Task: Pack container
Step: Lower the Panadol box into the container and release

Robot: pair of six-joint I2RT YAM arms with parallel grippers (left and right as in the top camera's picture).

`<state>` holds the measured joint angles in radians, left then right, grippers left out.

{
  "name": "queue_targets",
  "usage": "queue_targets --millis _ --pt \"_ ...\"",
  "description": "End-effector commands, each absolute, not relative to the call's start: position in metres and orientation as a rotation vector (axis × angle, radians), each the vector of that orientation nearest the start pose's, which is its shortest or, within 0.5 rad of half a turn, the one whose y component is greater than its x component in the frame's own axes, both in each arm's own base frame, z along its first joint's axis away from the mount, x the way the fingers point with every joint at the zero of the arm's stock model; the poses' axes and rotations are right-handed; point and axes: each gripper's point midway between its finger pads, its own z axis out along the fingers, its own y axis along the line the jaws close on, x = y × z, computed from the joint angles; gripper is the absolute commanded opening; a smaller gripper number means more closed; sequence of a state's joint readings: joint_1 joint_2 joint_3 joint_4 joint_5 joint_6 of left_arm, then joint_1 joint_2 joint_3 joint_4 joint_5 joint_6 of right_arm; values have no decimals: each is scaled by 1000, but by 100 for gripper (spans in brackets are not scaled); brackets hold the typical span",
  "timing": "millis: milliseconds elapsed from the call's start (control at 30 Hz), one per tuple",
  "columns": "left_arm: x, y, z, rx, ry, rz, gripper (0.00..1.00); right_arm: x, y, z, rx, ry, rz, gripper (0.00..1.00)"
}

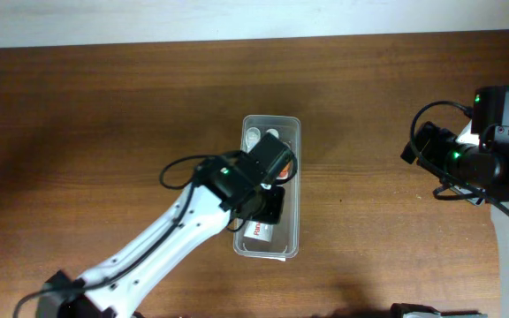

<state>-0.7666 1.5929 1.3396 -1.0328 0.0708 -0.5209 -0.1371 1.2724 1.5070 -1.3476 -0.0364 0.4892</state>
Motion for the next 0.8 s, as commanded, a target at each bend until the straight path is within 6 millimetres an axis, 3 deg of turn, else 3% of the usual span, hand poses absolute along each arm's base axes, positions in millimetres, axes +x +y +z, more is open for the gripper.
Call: queue_targets --millis 0,33,100,167,333,500,600,700,767 --pt "245 -250 117 338 2942 -292 33 274 -33 264 821 2552 164 98" --pt "246 -251 113 339 2950 -288 34 274 -33 264 821 2552 164 99" --pt "244 -254 105 345 2977 -293 55 274 -33 264 821 2552 164 98" --pt "242 -255 104 349 2988 -309 62 274 -33 264 821 2552 164 98" --pt "245 -255 116 341 2955 -332 63 274 -33 264 821 2552 164 98" --pt "257 -243 164 325 2843 -397 63 274 -33 264 821 2552 164 98" --pt "269 -216 203 261 2746 -370 70 274 -33 264 821 2552 164 98" --pt "284 -157 242 87 2633 -213 81 274 -33 264 821 2552 164 98" --pt "289 -112 264 -17 2549 -88 82 274 -33 264 821 2552 164 98"
